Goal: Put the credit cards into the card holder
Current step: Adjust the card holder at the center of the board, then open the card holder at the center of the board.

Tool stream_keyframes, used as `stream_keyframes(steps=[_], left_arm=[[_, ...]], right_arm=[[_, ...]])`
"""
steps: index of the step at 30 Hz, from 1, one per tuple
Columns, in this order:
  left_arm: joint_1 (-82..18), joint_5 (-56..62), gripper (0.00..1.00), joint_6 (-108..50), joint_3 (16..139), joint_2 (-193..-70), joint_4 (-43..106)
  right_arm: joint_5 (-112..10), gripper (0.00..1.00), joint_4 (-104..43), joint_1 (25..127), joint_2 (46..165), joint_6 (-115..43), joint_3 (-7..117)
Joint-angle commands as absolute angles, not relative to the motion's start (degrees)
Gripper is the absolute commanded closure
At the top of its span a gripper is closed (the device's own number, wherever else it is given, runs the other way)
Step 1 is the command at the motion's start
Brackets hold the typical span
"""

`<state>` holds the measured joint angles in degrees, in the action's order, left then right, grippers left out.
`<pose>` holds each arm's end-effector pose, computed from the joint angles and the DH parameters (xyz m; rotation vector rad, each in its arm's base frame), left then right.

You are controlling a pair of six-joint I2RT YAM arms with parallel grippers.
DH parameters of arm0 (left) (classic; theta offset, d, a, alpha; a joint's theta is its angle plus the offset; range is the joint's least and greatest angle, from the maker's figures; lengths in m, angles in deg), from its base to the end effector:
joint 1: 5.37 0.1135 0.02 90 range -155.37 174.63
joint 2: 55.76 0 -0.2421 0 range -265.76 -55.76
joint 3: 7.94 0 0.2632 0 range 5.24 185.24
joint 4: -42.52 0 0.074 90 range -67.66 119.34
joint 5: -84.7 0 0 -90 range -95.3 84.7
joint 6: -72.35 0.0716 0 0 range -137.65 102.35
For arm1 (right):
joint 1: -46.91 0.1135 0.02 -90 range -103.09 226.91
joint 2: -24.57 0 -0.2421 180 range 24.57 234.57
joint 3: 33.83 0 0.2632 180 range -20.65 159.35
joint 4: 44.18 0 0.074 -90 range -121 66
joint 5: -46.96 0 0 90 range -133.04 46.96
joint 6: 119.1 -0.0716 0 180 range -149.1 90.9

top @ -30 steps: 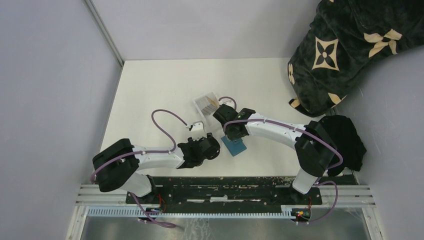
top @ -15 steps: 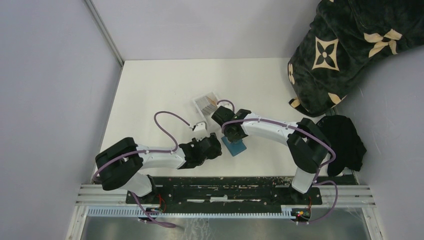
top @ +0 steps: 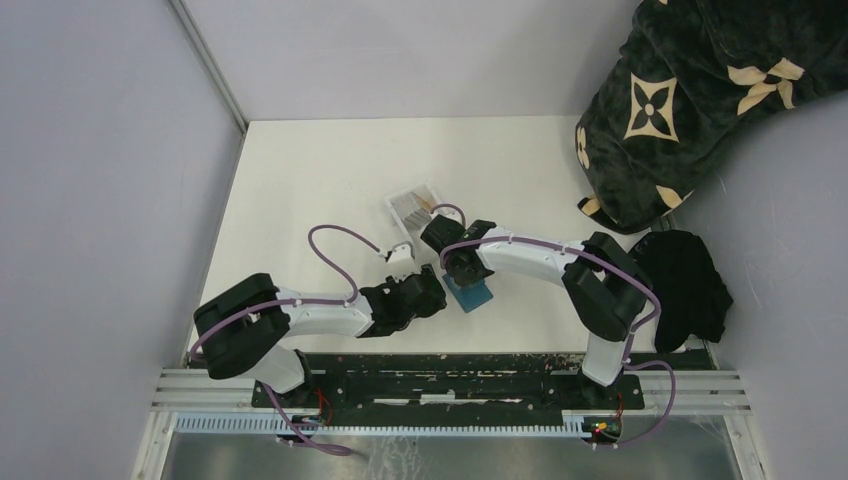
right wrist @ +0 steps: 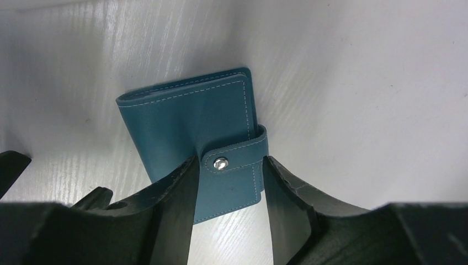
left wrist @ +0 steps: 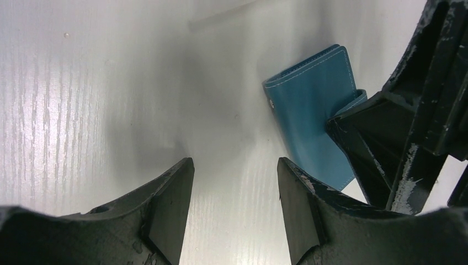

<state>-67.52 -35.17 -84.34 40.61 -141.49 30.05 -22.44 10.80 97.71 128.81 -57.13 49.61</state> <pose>0.1716 -0.2484 0.0922 -0.3212 2.3248 -0.5051 0.2472 0.2632 0.1180 -0.4764 2.6780 -0.1664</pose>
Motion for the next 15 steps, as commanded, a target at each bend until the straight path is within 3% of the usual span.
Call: stream_keyframes(steps=[1,15], left_arm=[[-67.5,-36.1,0.35,-86.4,41.7,-142.4,30.3],[-67.5,-36.1,0.35,-86.4,42.5,-142.7,29.3]], right_arm=[[-23.0,0.47,9.7,97.9,129.5,-56.6,49.1],[-24.8,0.51,11.0,97.0,130.8,-56.9,46.0]])
